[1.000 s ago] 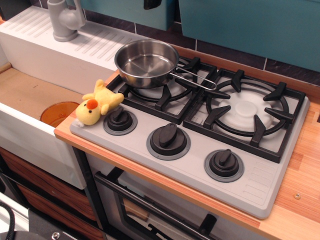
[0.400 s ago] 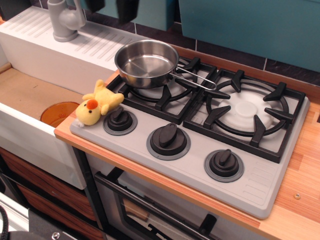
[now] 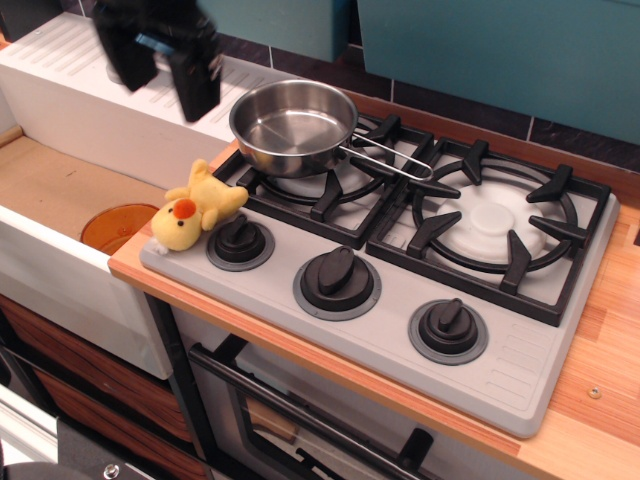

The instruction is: Put pan on stove and put stuffedduck in pan

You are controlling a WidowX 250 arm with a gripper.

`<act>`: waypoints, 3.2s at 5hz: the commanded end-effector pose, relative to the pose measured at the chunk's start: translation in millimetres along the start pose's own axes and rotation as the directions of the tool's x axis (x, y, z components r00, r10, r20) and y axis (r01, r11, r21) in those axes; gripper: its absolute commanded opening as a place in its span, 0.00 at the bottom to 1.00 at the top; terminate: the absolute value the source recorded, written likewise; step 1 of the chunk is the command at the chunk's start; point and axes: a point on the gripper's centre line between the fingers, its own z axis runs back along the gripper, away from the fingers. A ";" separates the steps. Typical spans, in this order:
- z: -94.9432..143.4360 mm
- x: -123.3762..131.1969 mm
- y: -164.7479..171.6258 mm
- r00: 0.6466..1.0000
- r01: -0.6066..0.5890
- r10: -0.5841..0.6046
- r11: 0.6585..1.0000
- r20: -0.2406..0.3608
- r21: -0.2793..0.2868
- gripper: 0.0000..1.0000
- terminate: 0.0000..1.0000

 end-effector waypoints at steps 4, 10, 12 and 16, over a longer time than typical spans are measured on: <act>-68.5 -17.2 -3.3 0.976 0.023 -0.029 0.999 0.217 0.032 1.00 0.00; -57.6 17.1 -3.4 1.000 -0.009 0.009 1.000 0.010 -0.016 0.00 0.00; 3.1 17.1 4.5 0.996 -0.012 0.017 0.998 -0.085 0.064 0.00 0.00; 13.2 80.8 -15.0 0.995 0.024 -0.020 0.999 -0.093 0.038 0.00 0.00</act>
